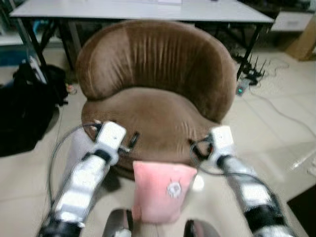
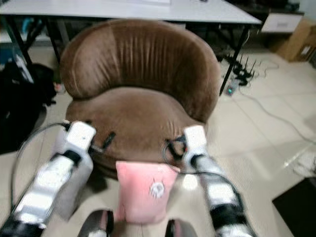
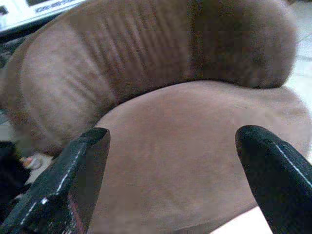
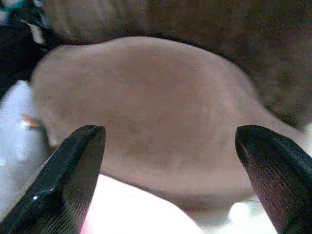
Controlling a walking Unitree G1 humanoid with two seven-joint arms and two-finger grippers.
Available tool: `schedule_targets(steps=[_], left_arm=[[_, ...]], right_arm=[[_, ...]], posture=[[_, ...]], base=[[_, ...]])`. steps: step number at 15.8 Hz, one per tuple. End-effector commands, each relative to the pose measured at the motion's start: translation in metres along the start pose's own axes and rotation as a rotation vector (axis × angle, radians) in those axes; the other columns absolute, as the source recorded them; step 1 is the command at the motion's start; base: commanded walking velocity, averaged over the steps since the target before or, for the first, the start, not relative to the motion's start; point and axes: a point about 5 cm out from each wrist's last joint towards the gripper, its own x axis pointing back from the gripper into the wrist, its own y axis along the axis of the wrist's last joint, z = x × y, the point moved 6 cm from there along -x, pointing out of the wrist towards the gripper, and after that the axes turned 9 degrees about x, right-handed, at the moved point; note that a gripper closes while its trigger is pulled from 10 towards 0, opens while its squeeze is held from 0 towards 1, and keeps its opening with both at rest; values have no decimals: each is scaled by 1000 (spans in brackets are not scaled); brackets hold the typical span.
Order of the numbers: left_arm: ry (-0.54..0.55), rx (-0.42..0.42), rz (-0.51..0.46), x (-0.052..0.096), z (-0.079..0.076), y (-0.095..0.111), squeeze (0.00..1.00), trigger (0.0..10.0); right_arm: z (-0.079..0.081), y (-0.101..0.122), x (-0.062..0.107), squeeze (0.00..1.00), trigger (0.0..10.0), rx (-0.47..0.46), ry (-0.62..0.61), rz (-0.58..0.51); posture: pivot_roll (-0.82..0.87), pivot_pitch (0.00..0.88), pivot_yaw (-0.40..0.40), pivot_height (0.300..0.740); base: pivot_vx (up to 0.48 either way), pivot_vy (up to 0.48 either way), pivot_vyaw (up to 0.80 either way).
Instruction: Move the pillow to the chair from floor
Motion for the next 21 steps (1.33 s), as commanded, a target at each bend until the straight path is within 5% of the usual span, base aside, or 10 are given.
schedule_targets(steps=[1, 8, 21], left_arm=[[-7, 7, -15, -1, -5, 4, 0, 10000], [-3, 0, -10, 0, -6, 1, 0, 10000], [-2, -32, -7, -3, -8, -1, 0, 10000]], right_arm=[[-11, 0, 2, 0, 10000, 11, -20, 4], [-6, 1, 1, 0, 10000, 14, -1, 2], [-10, 2, 2, 0, 10000, 30, -6, 2]], posture=[[96, 0, -62, 635], [100, 0, -68, 635], [88, 0, -64, 600]], base=[[315, 0, 0], [303, 0, 0], [0, 0, 0]])
